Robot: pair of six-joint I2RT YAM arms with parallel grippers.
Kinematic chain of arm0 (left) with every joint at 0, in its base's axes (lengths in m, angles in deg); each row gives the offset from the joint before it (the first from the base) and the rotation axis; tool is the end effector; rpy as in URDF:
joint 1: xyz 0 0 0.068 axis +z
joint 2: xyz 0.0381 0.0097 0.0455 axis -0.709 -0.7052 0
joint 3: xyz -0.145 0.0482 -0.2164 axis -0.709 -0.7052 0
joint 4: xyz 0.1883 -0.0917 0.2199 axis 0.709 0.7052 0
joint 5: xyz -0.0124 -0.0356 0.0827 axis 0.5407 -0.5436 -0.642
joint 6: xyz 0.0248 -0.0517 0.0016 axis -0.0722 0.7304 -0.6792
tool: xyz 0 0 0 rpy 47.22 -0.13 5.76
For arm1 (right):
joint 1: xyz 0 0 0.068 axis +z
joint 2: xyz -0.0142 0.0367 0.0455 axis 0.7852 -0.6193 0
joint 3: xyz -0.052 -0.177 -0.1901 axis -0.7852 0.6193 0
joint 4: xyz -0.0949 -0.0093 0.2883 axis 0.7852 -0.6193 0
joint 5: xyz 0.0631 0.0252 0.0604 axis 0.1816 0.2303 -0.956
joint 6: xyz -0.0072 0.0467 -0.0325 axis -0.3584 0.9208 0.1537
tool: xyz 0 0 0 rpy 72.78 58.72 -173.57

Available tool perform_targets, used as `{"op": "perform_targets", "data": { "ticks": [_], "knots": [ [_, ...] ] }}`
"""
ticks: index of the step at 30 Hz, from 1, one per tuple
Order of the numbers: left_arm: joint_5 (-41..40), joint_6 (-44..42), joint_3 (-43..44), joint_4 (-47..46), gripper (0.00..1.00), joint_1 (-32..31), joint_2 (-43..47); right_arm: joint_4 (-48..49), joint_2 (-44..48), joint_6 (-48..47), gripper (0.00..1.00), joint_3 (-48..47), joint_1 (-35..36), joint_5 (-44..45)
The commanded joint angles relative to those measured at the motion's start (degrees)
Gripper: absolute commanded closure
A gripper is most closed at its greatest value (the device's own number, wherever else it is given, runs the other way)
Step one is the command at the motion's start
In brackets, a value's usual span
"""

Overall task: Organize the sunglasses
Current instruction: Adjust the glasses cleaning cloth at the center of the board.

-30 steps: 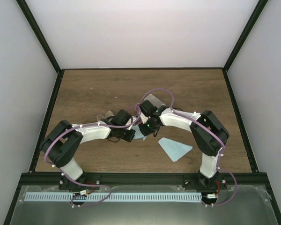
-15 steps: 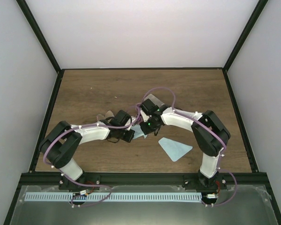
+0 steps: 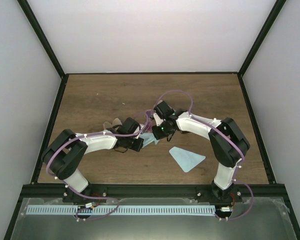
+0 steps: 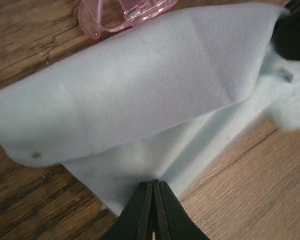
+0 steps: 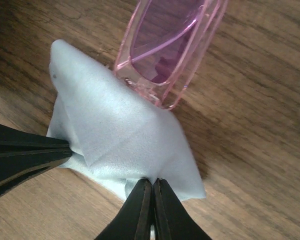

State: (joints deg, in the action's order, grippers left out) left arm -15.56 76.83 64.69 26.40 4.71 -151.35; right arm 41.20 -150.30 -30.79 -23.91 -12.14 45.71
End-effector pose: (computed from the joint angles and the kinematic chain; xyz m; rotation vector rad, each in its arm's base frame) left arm 0.2369 -0.2132 0.0828 0.6630 2.6879 -0.5708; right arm 0.2934 0.2542 0.1402 -0.6921 2.7680 0.5313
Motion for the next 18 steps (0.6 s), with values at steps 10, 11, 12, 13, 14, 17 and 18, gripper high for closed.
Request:
{"op": "perform_targets", "data": {
  "ticks": [10,11,12,13,14,17,18],
  "knots": [
    [-3.8,1.3,-4.5,11.4,0.96,0.2,-6.1,0.0,2.4,-1.0,0.99,-0.3,-3.4,0.3],
    [-3.7,1.4,-4.5,11.5,0.96,0.1,-6.2,0.1,2.4,-0.9,0.99,-0.3,-3.4,0.6],
    [-3.7,1.4,-4.5,11.4,0.96,0.1,-6.2,0.2,2.5,-0.8,0.99,-0.3,-3.5,0.9],
    [-3.6,1.6,-4.5,11.6,0.96,0.2,-6.3,0.3,2.5,-0.7,0.99,-0.5,-4.0,0.7],
    [-3.5,1.8,-4.5,11.6,0.96,0.1,-6.3,0.4,2.3,-0.7,0.99,-0.9,-4.5,0.2],
    [-2.8,3.0,-5.0,11.9,0.96,0.2,-6.1,0.5,1.2,-1.4,0.99,-2.4,-6.3,-1.1],
    [-2.8,3.5,-5.2,12.1,0.96,0.2,-5.9,-0.1,0.4,-1.9,0.99,-3.4,-6.6,-1.0]
  ]
}}
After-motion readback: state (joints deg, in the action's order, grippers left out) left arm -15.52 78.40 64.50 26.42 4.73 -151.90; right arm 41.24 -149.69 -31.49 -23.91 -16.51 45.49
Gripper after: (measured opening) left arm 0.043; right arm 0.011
